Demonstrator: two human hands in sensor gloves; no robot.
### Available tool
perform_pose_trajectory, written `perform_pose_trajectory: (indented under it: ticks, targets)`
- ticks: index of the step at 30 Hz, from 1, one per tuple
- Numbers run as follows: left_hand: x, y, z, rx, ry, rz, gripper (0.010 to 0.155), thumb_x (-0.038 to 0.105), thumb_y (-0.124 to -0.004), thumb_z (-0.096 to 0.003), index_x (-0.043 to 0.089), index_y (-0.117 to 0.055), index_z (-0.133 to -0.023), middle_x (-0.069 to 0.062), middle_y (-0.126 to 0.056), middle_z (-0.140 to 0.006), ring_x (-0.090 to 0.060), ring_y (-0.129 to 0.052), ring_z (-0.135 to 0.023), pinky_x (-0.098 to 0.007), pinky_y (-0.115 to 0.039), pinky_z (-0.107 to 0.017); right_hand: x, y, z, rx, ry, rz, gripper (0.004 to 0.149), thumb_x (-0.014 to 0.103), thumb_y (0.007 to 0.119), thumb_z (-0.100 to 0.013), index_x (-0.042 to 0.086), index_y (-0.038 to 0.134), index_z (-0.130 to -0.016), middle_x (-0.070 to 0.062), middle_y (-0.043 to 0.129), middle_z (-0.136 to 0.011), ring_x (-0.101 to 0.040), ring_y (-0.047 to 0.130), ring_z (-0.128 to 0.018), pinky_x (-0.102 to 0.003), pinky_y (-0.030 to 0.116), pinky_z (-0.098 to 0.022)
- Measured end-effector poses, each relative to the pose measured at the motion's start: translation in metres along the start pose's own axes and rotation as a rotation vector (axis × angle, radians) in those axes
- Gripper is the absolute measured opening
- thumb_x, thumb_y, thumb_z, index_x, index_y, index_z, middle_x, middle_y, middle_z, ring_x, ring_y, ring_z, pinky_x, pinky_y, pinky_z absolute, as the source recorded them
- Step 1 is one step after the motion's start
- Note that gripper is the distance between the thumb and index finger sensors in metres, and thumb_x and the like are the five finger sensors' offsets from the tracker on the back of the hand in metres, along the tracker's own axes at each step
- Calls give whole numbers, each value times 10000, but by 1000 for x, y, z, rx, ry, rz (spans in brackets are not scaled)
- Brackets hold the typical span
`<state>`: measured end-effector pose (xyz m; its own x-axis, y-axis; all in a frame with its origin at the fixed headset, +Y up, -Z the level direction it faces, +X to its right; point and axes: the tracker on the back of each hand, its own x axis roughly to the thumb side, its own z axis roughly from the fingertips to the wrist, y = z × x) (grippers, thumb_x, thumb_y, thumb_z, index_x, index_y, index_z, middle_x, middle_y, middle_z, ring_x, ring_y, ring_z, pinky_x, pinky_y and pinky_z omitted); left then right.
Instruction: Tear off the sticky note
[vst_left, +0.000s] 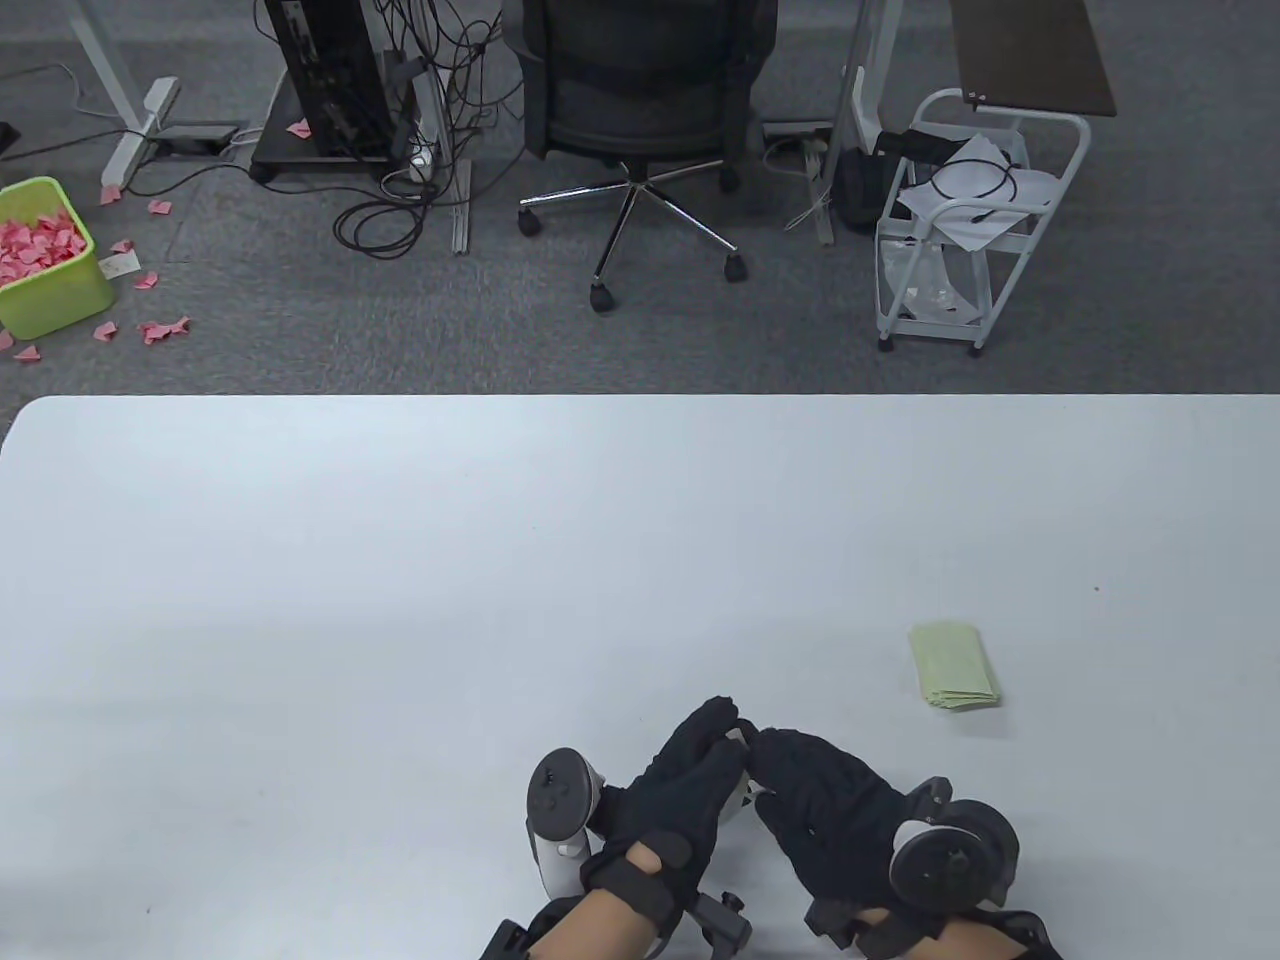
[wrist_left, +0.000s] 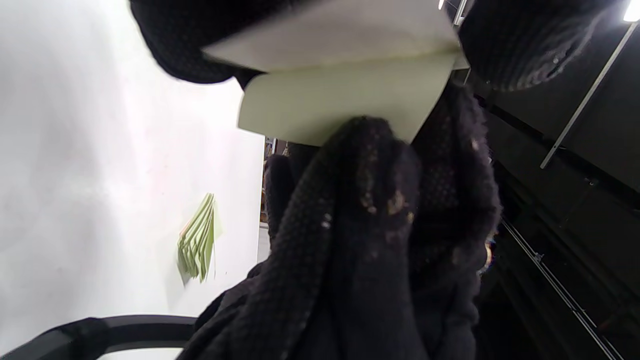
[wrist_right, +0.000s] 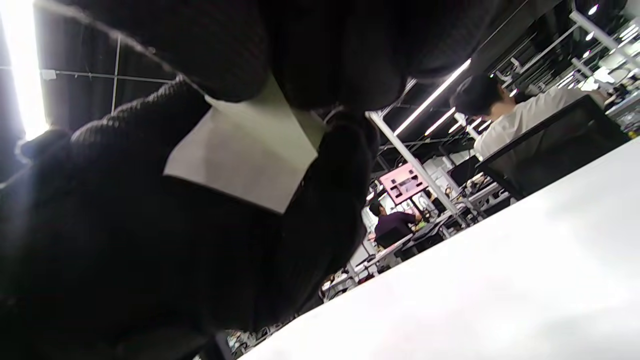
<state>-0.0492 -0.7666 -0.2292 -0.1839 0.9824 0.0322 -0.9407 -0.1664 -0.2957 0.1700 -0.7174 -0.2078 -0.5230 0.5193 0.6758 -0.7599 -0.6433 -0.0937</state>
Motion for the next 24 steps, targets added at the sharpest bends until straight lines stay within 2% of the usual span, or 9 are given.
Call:
perform_pose_trajectory:
  ticks: [9,17,24]
  targets:
    - [1,-3,0,-77,23,-67,866,598,-730,-624,-22,-449,-1160,-250,-615,-1099,-432,-790,-870,-568,-719,-616,-6,-12,-3,-45,28,33,385,310,847,-490,180,751,-840,-64,857,-772,-272,933,-653,-419,781,-506]
    - [3,-4,-1,-192,-5,-131,939,605,-764,-609,-57,-394,-1164,-311,-574,-1106,-471,-778,-871,-581,-720,-609,-7,-20,-4,-61,16,72,411,314,895,-471,192,743,-833,-47,853,-758,-260,935,-638,-410,784,-501]
    - [4,-8,-1,-227,3,-150,936,540,-803,-603,-81,-371,-1155,-329,-560,-1103,-478,-776,-871,-584,-722,-605,-7,-21,-4,-57,2,90,441,310,948,-445,219,737,-820,-17,838,-757,-251,931,-638,-404,782,-502]
